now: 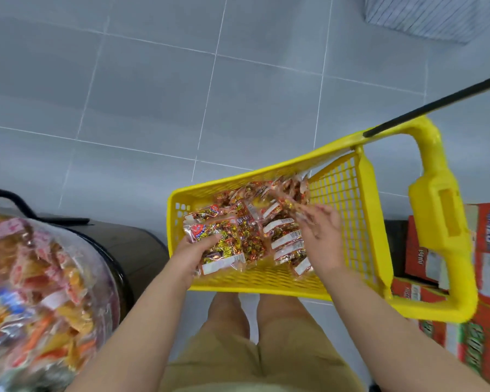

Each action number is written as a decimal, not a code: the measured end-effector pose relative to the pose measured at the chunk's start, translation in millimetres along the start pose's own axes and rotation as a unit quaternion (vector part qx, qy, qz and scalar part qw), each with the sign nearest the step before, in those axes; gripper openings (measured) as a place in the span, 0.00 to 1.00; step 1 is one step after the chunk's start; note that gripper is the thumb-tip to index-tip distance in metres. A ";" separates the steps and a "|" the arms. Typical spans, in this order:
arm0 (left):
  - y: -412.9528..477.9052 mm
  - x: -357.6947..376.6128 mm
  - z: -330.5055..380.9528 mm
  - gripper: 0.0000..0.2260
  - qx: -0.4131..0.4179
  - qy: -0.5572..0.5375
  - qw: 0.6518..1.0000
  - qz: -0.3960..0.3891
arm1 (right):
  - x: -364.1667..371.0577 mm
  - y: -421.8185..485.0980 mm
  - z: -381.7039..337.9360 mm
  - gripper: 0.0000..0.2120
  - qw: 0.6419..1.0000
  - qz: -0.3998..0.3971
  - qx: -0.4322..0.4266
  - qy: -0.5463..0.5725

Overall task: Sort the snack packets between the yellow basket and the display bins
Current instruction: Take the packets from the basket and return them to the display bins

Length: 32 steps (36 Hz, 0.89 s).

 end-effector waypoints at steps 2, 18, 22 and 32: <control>-13.4 -0.1 12.5 0.21 0.026 0.002 0.999 -0.022 | 7.3 -24.7 -18.5 0.13 0.996 -0.073 -0.044 -0.014; -165.6 -72.3 36.5 0.17 0.141 -0.140 0.980 0.027 | 50.3 -142.7 -107.2 0.09 0.922 -0.385 -0.036 0.016; -202.4 -92.4 14.9 0.20 0.146 -0.169 0.971 0.082 | 72.0 -162.2 -106.2 0.22 0.877 -0.476 0.056 0.032; -286.3 -168.3 -36.5 0.17 0.201 -0.275 0.912 0.228 | 128.8 -248.8 -108.6 0.26 0.772 -0.608 0.184 0.026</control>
Point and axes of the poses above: each hand's wrist, its own y-axis towards the middle knuckle, its own x-axis out of the palm, z = x × y, the point moved 4 cm from there along y, towards the middle knuckle, and after that the axes turned 15 degrees about x, right-handed, at the moved point
